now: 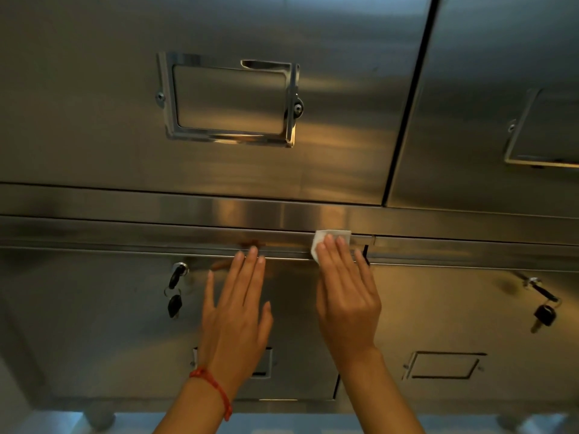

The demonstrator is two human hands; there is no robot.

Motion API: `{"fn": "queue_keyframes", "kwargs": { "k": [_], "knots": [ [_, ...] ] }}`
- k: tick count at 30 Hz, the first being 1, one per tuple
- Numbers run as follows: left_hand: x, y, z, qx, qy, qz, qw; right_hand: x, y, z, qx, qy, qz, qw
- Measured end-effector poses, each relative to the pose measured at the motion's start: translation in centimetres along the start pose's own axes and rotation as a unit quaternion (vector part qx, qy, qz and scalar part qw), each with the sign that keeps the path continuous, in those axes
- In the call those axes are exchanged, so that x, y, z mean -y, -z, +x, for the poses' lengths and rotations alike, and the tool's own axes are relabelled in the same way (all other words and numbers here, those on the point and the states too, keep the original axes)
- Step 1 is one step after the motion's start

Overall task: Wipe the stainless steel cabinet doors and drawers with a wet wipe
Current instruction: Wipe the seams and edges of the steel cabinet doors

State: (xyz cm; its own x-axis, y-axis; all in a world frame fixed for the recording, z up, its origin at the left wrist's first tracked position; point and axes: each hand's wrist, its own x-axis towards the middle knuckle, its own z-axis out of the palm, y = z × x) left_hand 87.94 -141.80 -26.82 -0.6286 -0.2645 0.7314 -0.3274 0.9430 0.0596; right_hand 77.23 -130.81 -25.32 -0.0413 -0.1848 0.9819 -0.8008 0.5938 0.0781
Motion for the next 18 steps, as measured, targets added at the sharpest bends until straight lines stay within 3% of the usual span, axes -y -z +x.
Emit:
{"fn": "queue_keyframes", "kwargs": {
  "k": [6, 12, 18],
  "knots": [
    [-0.1, -0.4, 0.2, -0.013, 0.005, -0.012, 1.000, -0.5, -0.1, 0.0, 0.020, 0.023, 0.018, 0.999],
    [-0.2, -0.9, 0.1, -0.042, 0.001, 0.006, 0.999, -0.6, -0.2, -0.5, 0.004, -0.021, 0.039, 0.999],
    [-0.6, -1.0, 0.1, -0.054, 0.010, 0.015, 0.998, -1.1, 0.0, 0.0, 0.027, 0.025, 0.037, 0.999]
  ]
}}
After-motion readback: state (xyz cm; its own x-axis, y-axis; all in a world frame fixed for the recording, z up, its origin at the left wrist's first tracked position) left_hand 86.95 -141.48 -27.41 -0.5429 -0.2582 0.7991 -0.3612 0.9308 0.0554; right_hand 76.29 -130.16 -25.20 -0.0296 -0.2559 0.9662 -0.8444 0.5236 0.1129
